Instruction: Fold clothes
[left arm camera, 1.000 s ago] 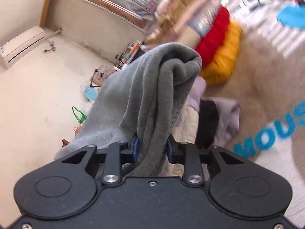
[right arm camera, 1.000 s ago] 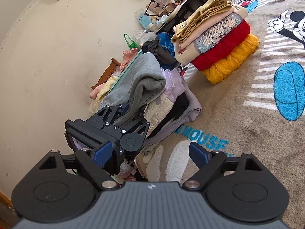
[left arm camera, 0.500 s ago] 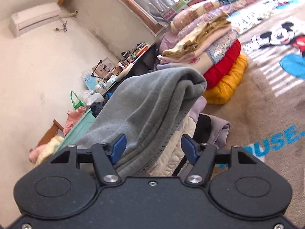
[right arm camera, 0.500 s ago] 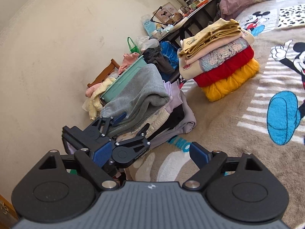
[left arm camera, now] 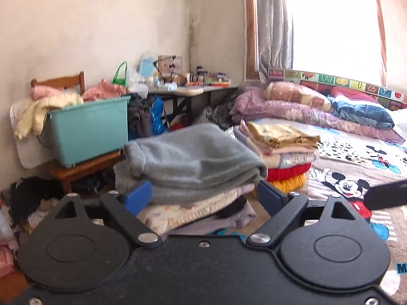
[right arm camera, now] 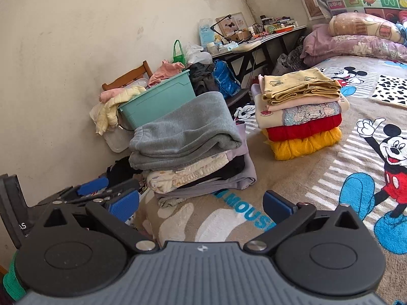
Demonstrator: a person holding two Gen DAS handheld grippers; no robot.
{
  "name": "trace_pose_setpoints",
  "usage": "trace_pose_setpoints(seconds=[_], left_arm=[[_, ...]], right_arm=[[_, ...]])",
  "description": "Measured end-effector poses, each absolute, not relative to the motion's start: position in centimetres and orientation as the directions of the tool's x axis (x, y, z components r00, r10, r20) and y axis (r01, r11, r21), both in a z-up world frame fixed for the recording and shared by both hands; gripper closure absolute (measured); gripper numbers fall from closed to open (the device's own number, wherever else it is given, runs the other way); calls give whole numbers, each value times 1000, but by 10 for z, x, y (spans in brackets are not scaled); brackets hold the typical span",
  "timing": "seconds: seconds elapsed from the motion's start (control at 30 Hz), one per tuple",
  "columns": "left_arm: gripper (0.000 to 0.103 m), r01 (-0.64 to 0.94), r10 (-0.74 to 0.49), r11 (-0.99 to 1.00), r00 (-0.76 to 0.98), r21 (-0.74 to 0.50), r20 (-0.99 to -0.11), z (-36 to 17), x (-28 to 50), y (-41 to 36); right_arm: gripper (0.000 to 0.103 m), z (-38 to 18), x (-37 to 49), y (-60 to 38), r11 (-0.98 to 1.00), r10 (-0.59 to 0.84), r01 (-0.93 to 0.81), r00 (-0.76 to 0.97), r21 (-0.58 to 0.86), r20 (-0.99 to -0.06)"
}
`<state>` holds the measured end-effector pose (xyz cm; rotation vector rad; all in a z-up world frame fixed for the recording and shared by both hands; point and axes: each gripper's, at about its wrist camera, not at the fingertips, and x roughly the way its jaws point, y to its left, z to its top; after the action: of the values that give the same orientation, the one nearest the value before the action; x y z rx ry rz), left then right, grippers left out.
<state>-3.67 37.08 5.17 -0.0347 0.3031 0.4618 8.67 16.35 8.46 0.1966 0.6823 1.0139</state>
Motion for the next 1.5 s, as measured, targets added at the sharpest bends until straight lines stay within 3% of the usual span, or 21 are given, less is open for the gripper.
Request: trace_pose_setpoints(seconds=[0.1,0.23,0.27,0.33,0.47,0.5,0.6,0.77,0.83,0.97,1.07,1.2,1.3,1.43,1.5], left_arm=[[12,-392,423,905,871,166,-250,56,-3,378],[13,-263,383,905,846,336,-371,34,36,394],[16,-226,376,900,836,374,-400,29,45,398],[34,-146,365,884,810,444,-459,18,65,406],[38,27,356,830,742,557,-567,-4,104,421],[54,57,390,771,745,634,-541,-13,93,413],[53,140,471,553,760,821,-447,-41,59,388],[53,-60,468,622,828,781,-309,-24,20,405],[44,-114,462,639,848,760,-261,-18,16,411],[37,-165,497,754,777,636,-387,-26,45,461],[38,-246,484,793,810,557,-331,-6,38,469],[34,-305,508,783,817,542,-273,4,14,447],[26,-363,509,832,800,419,-318,7,-9,429],[14,-451,458,885,798,114,-392,18,-40,410],[14,-480,420,876,803,-42,-423,26,-55,404]], right_arm=[[0,92,75,163,514,845,-718,330,470,-421],[0,88,65,156,502,849,-721,303,478,-434],[0,86,64,153,503,846,-721,300,476,-441],[0,81,63,148,509,839,-722,296,469,-456],[0,66,73,142,531,825,-696,298,483,-479],[0,61,79,142,539,821,-688,300,487,-485],[0,49,101,154,554,813,-662,300,506,-498],[0,33,151,196,526,843,-597,268,606,-466],[0,29,167,216,523,846,-565,253,638,-469],[0,27,182,249,545,834,-533,267,648,-482],[0,23,175,249,532,842,-525,249,664,-478],[0,21,153,232,537,837,-534,244,653,-489],[0,26,136,215,551,829,-533,259,642,-496],[0,43,108,204,577,806,-576,290,579,-515],[0,54,97,202,587,794,-603,298,540,-530]])
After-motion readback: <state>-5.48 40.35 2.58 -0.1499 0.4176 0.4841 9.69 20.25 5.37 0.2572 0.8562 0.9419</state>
